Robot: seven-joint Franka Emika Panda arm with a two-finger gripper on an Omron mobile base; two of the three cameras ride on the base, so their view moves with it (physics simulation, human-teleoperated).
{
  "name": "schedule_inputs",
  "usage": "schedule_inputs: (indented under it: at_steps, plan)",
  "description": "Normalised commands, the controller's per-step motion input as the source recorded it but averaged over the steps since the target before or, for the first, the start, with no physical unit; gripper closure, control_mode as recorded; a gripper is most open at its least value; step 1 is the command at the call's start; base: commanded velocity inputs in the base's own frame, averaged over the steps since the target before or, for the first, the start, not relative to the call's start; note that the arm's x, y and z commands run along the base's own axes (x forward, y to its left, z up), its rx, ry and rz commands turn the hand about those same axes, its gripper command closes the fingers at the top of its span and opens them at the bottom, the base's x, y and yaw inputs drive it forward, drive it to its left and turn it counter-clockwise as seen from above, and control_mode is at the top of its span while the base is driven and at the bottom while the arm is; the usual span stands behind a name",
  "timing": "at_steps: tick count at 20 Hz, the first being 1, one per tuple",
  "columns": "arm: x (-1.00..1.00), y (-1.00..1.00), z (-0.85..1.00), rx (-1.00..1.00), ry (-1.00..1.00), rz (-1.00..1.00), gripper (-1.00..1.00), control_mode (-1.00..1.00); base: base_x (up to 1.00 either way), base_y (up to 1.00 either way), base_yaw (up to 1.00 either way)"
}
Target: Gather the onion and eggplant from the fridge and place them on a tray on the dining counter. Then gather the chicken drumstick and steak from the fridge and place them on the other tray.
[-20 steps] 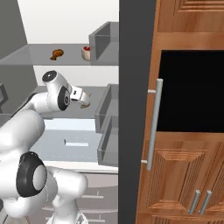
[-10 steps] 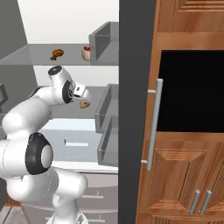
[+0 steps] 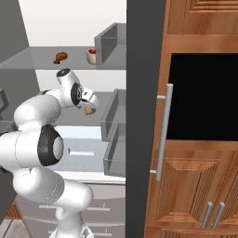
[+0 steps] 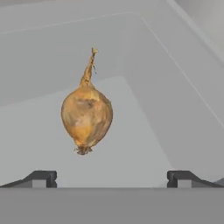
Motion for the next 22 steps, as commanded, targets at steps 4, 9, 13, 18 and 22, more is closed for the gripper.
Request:
schedule_inputs:
  at_steps: [4, 9, 13, 18, 22]
  plan:
    - [0.31, 0.1, -0.19, 0.0, 0.03, -0.05, -1.0, -1.0, 0.0, 0.0, 0.0]
    - [0.3, 0.04, -0.18, 0.0, 0.03, -0.05, -1.0, -1.0, 0.0, 0.0, 0.0]
    - [0.34, 0.01, -0.09, 0.02, 0.02, -0.05, -1.0, -1.0, 0.0, 0.0, 0.0]
    - [0.41, 0.04, -0.03, 0.02, 0.02, -0.06, -1.0, -1.0, 0.0, 0.0, 0.0]
    - [0.1, 0.01, -0.13, 0.01, 0.03, -0.04, -1.0, -1.0, 0.0, 0.0, 0.0]
